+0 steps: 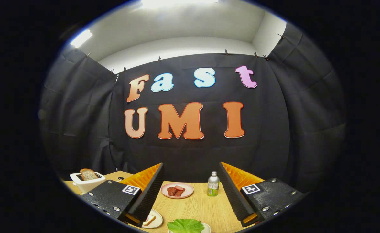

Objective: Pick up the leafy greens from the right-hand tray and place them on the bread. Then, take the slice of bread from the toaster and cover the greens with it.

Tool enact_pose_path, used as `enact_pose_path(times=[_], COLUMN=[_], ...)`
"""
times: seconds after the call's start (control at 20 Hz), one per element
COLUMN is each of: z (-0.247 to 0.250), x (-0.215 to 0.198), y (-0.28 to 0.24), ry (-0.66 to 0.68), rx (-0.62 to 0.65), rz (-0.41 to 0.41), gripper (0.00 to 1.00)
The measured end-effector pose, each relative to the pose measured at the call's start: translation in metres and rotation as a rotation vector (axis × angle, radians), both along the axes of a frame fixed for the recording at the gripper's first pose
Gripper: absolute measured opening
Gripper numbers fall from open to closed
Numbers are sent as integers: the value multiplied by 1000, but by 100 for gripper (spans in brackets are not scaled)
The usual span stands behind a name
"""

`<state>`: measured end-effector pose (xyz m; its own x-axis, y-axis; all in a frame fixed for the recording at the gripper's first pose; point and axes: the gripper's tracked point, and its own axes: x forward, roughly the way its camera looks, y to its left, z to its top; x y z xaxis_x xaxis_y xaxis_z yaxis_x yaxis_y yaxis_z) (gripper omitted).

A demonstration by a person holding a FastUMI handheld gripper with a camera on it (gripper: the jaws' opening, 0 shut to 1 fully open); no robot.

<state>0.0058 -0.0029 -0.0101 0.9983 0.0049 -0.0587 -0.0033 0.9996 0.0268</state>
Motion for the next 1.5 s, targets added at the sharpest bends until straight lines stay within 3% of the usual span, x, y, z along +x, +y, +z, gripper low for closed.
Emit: enact_pose_path(times=[0.3, 0.6, 0.9, 1.5], z=[-29, -78, -135, -214], x=[6, 3, -13, -29], y=[1, 18, 43, 45], ry=[120, 283, 528, 825], rx=[5, -32, -23, -35], rz=[8, 92, 231, 290], gripper=[99, 99, 99, 98])
